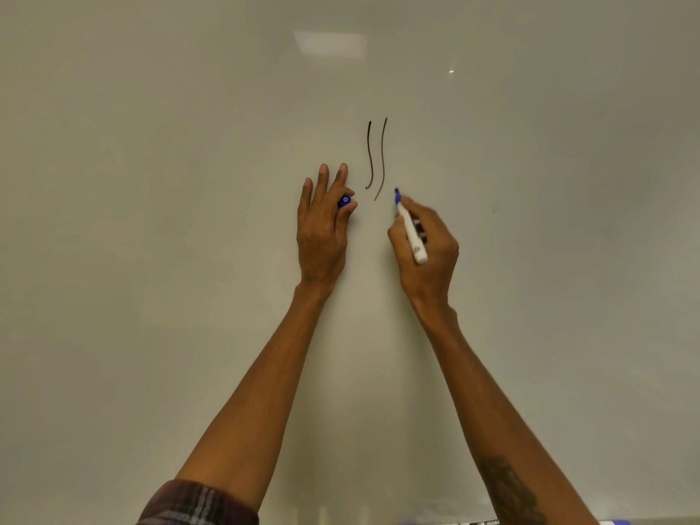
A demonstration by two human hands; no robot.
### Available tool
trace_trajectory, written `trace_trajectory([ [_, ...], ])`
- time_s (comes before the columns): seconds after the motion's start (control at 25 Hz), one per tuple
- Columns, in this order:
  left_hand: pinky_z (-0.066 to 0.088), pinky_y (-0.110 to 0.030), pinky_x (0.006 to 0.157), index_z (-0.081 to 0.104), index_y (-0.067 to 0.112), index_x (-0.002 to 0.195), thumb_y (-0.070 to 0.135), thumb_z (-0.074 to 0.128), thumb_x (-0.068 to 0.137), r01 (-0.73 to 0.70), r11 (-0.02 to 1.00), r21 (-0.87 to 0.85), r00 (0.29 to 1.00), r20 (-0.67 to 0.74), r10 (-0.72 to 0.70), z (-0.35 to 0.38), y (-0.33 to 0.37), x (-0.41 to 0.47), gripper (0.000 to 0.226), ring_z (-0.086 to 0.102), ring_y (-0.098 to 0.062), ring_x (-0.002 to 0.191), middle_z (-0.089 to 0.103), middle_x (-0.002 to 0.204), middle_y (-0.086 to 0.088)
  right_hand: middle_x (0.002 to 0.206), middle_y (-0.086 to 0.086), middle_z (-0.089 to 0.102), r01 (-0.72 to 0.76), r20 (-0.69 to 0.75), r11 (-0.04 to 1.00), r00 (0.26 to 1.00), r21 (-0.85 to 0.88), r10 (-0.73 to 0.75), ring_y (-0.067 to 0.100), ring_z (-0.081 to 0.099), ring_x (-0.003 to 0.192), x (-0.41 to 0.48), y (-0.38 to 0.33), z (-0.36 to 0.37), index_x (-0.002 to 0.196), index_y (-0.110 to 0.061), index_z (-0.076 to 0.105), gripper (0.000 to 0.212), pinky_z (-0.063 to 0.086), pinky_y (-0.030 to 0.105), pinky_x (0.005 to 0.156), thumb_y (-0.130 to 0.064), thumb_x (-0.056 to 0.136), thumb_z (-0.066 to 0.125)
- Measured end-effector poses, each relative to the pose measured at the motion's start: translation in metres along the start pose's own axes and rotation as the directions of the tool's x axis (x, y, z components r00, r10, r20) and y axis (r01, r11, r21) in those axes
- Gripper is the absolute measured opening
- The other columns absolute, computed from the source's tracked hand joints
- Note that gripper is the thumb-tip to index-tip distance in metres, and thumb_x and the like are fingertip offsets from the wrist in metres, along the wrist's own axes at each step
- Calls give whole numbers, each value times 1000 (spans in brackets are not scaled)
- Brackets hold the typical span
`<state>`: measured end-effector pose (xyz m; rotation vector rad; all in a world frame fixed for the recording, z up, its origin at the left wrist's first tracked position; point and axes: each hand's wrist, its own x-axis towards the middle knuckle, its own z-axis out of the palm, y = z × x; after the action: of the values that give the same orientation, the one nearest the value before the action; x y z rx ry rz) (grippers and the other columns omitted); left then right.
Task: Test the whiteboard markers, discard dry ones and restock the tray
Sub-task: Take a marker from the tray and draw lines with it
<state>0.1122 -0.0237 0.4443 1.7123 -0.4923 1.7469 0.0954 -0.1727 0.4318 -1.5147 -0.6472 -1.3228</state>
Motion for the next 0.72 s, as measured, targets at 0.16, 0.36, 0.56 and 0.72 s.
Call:
trace_trajectory([
  [0.16, 19, -31, 123, 48, 5, 142, 36, 42, 103, 122, 989, -87, 988, 100, -114, -7, 4, -3, 50, 12, 8, 146, 33, 151, 5, 103, 6, 72, -306, 87, 923, 952, 235, 293, 16, 68, 86, -27, -14, 0, 120, -5, 67, 28, 59, 36, 78, -11, 92, 64],
  [0.36, 50, -29, 103, 68, 7, 119, 22, 58, 99, 447, 813, -374, 875, -6, -484, -36, 28, -22, 26, 64, -5, 112, 70, 118, 4, 103, 18, 71, -648, 393, 429, 742, 630, 544, 23, 64, 81, -48, -35, 2, 123, -5, 64, 28, 56, 32, 76, -14, 99, 52],
  [0.56, 54, -29, 97, 63, 12, 130, 24, 55, 101, 599, 519, -609, 611, -71, -788, -62, 34, -43, 32, 72, -16, 100, 76, 105, -4, 103, 21, 72, -711, 488, 397, 694, 581, 530, 24, 69, 80, -83, -50, 22, 118, 3, 62, 25, 57, 29, 74, -10, 99, 53],
  [0.72, 56, -33, 94, 64, 9, 128, 23, 55, 101, 644, 436, -628, 552, -13, -834, -74, 26, -61, 31, 74, -20, 96, 76, 104, -6, 108, 23, 71, -732, 520, 396, 676, 554, 523, 26, 69, 83, -101, -55, 35, 119, 3, 62, 26, 58, 31, 77, -10, 99, 53],
])
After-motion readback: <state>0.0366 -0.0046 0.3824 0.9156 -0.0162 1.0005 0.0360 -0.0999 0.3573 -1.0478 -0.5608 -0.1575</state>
